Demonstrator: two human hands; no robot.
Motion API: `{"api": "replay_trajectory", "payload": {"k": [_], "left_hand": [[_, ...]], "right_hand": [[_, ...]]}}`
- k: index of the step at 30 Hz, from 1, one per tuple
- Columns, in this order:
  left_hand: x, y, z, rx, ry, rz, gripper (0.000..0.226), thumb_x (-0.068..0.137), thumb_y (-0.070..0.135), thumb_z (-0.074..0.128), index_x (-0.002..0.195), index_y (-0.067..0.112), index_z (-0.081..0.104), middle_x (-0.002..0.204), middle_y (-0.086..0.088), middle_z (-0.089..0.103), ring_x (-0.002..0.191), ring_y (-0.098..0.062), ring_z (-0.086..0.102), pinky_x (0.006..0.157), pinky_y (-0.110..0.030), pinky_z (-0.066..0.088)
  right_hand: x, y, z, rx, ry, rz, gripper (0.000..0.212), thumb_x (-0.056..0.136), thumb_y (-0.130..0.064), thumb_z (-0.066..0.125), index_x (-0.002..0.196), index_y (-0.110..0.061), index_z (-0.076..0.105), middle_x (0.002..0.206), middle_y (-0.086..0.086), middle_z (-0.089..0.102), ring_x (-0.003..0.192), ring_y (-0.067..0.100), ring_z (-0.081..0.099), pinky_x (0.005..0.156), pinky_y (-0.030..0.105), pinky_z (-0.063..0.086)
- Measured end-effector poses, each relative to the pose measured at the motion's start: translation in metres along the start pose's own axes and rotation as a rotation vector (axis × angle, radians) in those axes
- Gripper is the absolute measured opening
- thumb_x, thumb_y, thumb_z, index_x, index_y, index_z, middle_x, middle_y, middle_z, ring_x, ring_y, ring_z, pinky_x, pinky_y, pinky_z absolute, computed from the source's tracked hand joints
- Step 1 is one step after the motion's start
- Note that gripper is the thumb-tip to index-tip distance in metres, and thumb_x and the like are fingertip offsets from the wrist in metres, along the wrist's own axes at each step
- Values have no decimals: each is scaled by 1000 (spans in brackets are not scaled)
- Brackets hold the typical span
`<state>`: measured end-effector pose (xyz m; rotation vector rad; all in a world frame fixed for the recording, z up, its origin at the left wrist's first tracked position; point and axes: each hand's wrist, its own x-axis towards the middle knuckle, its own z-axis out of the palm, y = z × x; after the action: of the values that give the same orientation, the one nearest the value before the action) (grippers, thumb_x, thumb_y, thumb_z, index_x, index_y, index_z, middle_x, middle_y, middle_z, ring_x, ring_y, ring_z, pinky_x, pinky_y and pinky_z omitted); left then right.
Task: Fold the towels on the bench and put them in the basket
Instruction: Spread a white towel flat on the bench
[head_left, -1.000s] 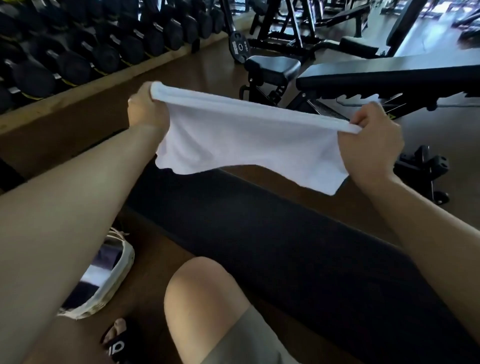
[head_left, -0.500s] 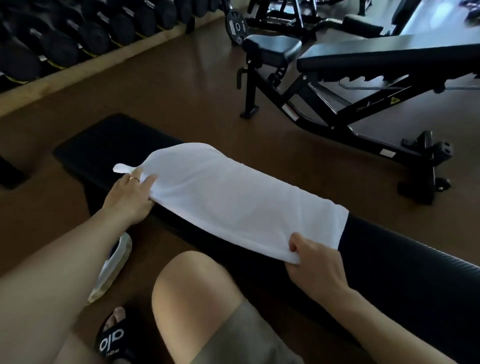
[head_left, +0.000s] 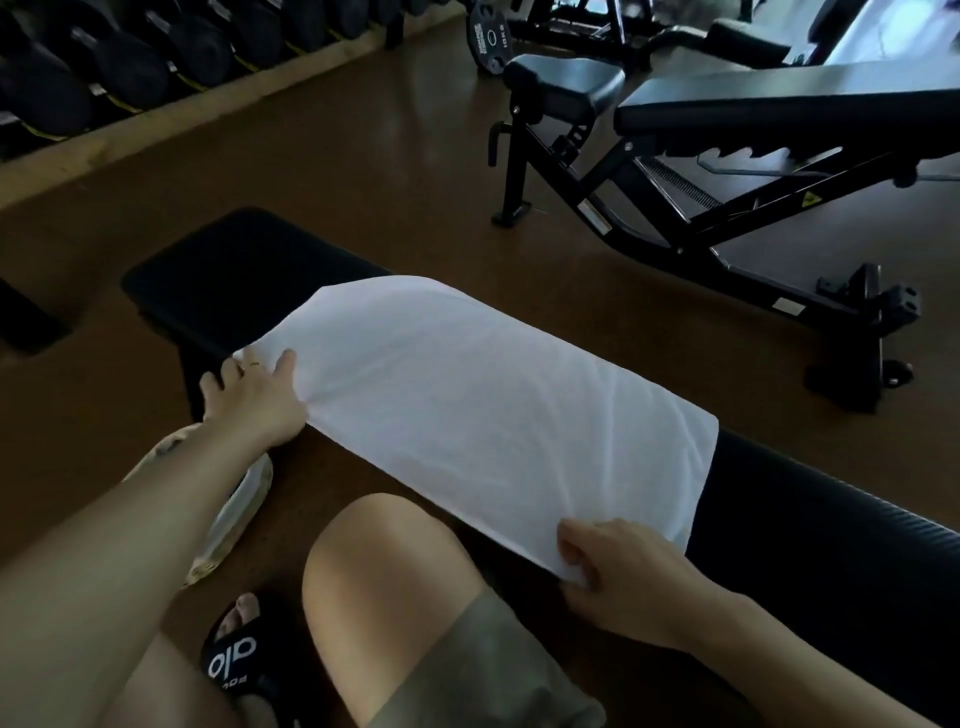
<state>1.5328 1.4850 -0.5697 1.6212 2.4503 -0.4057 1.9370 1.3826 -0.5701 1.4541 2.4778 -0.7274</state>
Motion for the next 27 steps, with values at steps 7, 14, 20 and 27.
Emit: {"api": "replay_trajectory", "payload": {"k": [7, 14, 20, 27], "left_hand": [[-38, 89, -18, -14, 91, 205, 63, 105, 48, 25, 161, 40, -2, 170, -9, -14, 155, -37, -16, 121, -66, -4], [-92, 162, 0, -83, -248, 531, 90, 89, 84, 31, 158, 47, -13, 168, -1, -25, 155, -33, -21, 121, -65, -5], [-109, 169, 20, 130, -297, 573, 126, 73, 92, 50, 151, 40, -35, 157, -4, -47, 148, -36, -35, 117, -71, -5], [-149, 189, 4, 185, -246, 754, 124, 77, 80, 63, 160, 34, -18, 167, -9, -25, 155, -34, -18, 122, -63, -1]], "right_hand": [[-1, -2, -1, 91, -63, -37, 20, 91, -48, 61, 92, -29, 57, 78, -14, 59, 78, 10, 59, 76, 32, 52], [29, 28, 3, 60, 480, 42, 43, 105, -44, 45, 144, -27, 50, 140, -2, 56, 127, 19, 54, 105, 36, 46], [21, 40, 32, -152, 229, 191, 71, 99, -63, -4, 162, -33, -14, 169, -2, -25, 154, 17, -28, 127, 43, -13], [22, 60, 13, -66, 347, 227, 71, 99, -63, 1, 164, -34, -1, 173, 1, -5, 159, 19, -6, 127, 37, -5]]}}
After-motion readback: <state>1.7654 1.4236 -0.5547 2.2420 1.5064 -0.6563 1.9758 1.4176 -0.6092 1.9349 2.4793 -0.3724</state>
